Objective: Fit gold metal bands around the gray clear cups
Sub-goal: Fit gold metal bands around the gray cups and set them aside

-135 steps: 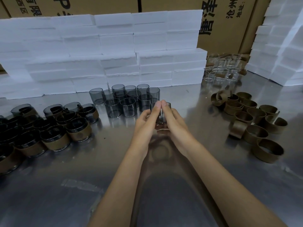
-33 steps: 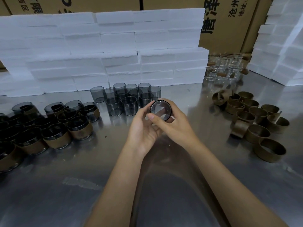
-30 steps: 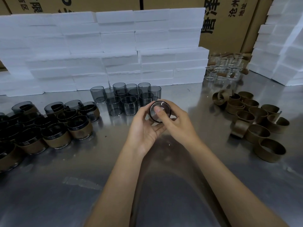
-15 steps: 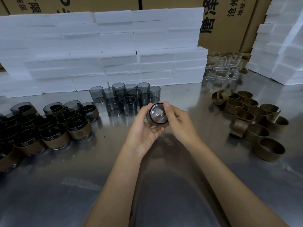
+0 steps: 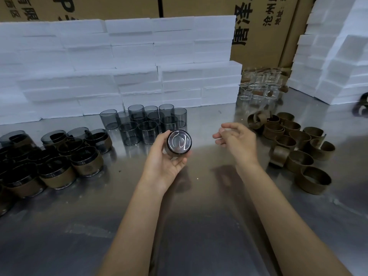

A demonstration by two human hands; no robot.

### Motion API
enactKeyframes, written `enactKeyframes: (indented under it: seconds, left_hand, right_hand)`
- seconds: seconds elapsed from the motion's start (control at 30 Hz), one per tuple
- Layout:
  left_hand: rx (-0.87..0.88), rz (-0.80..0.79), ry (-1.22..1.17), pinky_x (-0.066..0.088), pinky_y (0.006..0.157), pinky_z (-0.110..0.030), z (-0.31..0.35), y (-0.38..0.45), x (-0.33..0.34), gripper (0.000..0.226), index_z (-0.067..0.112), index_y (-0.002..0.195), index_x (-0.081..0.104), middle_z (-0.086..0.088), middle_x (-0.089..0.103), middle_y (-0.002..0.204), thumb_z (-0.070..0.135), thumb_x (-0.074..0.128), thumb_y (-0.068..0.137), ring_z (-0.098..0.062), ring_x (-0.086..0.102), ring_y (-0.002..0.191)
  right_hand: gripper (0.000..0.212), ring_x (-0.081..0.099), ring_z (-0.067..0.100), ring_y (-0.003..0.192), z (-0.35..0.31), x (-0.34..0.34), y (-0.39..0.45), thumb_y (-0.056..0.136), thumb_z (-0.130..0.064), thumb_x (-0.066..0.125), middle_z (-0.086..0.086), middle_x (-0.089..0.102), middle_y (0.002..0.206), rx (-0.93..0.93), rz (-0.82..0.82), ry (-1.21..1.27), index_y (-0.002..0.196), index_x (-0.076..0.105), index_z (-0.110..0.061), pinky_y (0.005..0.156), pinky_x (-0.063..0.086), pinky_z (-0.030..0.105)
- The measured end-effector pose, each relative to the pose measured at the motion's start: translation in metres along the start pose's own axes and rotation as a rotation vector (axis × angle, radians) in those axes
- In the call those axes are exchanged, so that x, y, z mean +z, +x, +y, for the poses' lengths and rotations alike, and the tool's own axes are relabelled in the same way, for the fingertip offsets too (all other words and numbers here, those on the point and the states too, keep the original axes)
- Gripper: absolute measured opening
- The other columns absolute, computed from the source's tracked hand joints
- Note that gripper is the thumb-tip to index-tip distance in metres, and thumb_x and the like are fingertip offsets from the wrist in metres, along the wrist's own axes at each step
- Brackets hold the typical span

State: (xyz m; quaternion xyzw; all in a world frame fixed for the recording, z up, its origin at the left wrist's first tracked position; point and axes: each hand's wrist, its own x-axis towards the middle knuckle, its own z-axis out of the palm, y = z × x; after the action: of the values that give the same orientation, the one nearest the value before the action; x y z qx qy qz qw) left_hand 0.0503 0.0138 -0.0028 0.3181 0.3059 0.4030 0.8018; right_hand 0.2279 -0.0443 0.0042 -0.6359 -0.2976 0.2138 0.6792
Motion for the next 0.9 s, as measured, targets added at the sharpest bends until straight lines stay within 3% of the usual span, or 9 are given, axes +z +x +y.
enactKeyframes:
  seconds: [0.1,0.23,0.37,0.47,0.53,0.63,0.73,0.8,0.9]
  left_hand:
    - [-0.001,-0.005,0.007,0.054,0.058,-0.025,-0.001,0.0,0.001,0.022,0.018,0.101,0.069,-0.006,0.073,0.088,0.038,0.067,0.092,-0.029,0.074,0.076]
    - [0.001,0.0,0.011,0.054,0.057,-0.025,-0.001,0.001,0.001,0.026,0.018,0.109,0.067,-0.008,0.071,0.094,0.037,0.067,0.091,-0.03,0.074,0.076]
    - [0.006,-0.01,0.032,0.053,0.057,-0.025,-0.002,0.001,0.004,0.027,0.019,0.111,0.064,-0.007,0.072,0.094,0.036,0.068,0.09,-0.032,0.073,0.08]
    - [0.007,-0.015,0.05,0.053,0.057,-0.025,-0.002,0.001,0.004,0.029,0.02,0.114,0.062,-0.006,0.073,0.091,0.035,0.068,0.091,-0.032,0.074,0.079]
    - [0.005,-0.015,0.054,0.052,0.058,-0.025,-0.002,-0.001,0.004,0.028,0.019,0.113,0.062,-0.006,0.072,0.093,0.036,0.068,0.091,-0.031,0.074,0.077]
    - [0.002,-0.004,0.057,0.052,0.058,-0.026,-0.002,-0.002,0.004,0.027,0.019,0.111,0.064,-0.007,0.071,0.097,0.036,0.067,0.091,-0.031,0.072,0.08]
    - [0.004,-0.007,0.057,0.052,0.058,-0.026,-0.001,-0.004,0.004,0.026,0.019,0.111,0.063,-0.006,0.073,0.09,0.037,0.066,0.091,-0.031,0.073,0.076]
    - [0.005,-0.007,0.054,0.053,0.057,-0.025,-0.001,-0.004,0.004,0.027,0.019,0.111,0.063,-0.005,0.074,0.085,0.036,0.067,0.091,-0.03,0.074,0.074]
    - [0.002,-0.007,0.057,0.053,0.056,-0.025,-0.002,-0.005,0.004,0.026,0.02,0.112,0.062,-0.004,0.075,0.081,0.036,0.067,0.091,-0.03,0.075,0.074]
  right_hand:
    - [0.011,0.067,0.002,0.069,-0.003,-0.019,0.008,0.097,-0.016,0.062,-0.013,0.072,0.064,-0.13,0.064,-0.315,0.1,0.066,-0.025,0.072,0.051,0.028]
    - [0.022,0.066,0.019,0.099,-0.015,-0.051,0.014,0.095,-0.015,0.058,-0.006,0.075,0.1,-0.166,0.067,-0.654,0.11,0.069,-0.027,0.086,0.053,0.039]
    - [0.019,0.065,0.021,0.103,-0.019,-0.071,0.006,0.096,-0.016,0.06,-0.006,0.068,0.099,-0.143,0.053,-0.755,0.11,0.071,-0.022,0.086,0.051,0.037]
    - [0.026,0.061,0.025,0.117,-0.018,-0.08,-0.003,0.094,-0.013,0.061,0.0,0.072,0.115,-0.184,0.028,-0.87,0.117,0.072,-0.02,0.108,0.042,0.047]
    - [0.031,0.056,0.027,0.126,-0.023,-0.089,-0.009,0.092,-0.014,0.063,0.002,0.07,0.124,-0.226,0.064,-0.895,0.121,0.071,-0.02,0.115,0.035,0.048]
    - [0.045,0.044,0.029,0.137,-0.027,-0.11,-0.015,0.091,-0.032,0.069,0.001,0.06,0.14,-0.209,0.109,-1.002,0.134,0.063,-0.023,0.117,0.027,0.05]
    - [0.077,0.027,0.032,0.146,-0.021,-0.134,-0.021,0.084,-0.057,0.072,0.003,0.044,0.154,-0.024,0.004,-1.134,0.148,0.046,-0.023,0.118,0.024,0.053]
    - [0.089,0.022,0.032,0.149,-0.013,-0.139,-0.024,0.081,-0.061,0.073,0.003,0.038,0.159,0.035,-0.064,-1.154,0.154,0.038,-0.024,0.119,0.023,0.053]
    - [0.07,0.032,0.029,0.145,-0.001,-0.136,-0.023,0.087,-0.047,0.074,0.003,0.05,0.15,-0.081,0.036,-1.124,0.148,0.044,-0.028,0.119,0.02,0.051]
